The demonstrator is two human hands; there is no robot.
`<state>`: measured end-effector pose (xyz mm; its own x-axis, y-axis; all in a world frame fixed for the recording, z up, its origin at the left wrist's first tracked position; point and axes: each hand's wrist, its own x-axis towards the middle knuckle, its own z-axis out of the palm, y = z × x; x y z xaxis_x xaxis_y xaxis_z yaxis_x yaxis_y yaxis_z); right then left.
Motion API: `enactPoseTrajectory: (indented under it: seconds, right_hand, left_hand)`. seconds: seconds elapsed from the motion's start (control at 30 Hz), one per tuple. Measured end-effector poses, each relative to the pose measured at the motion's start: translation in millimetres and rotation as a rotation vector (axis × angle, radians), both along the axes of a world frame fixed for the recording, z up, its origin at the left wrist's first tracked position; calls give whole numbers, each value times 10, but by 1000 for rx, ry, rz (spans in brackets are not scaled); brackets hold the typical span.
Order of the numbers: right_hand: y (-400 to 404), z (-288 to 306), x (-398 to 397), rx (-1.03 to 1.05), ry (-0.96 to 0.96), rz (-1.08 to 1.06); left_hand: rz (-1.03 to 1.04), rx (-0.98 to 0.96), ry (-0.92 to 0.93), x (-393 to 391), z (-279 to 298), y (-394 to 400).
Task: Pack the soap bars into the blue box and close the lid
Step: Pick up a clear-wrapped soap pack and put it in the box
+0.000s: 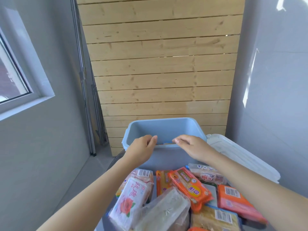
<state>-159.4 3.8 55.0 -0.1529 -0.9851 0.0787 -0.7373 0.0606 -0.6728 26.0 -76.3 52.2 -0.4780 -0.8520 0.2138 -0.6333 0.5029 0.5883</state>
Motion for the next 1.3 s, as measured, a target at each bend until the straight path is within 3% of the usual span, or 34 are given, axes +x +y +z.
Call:
enactPoseTrajectory:
  seconds: [0.13, 0.2, 0.37, 0.47, 0.77, 0.93, 1.13, 1.3]
  right_hand:
    - [175, -45, 182, -201, -32, 5]
    - [306, -99, 262, -207, -59, 54]
    - [661, -339, 373, 45, -41, 219]
    - [788, -437, 362, 89, 17, 205]
    - [954, -450, 278, 307, 158, 390]
    - [953, -448, 255, 399, 224, 432]
    - [996, -390, 233, 395, 161, 478]
    - [1018, -417, 292, 268, 169, 472]
  left_hand:
    - [-66, 46, 205, 92, 10, 256]
    - [-88, 52, 253, 168, -1, 438]
    - [-199, 172, 64, 376, -222, 897]
    - [-255, 103, -66, 454, -372, 1114]
    - [-211, 150, -183, 725, -558, 1448]
    - [-301, 240, -463, 813, -533, 1575]
    - [-321, 521, -248, 868, -462, 1591]
    - [-250, 251, -243, 830, -611, 1702]
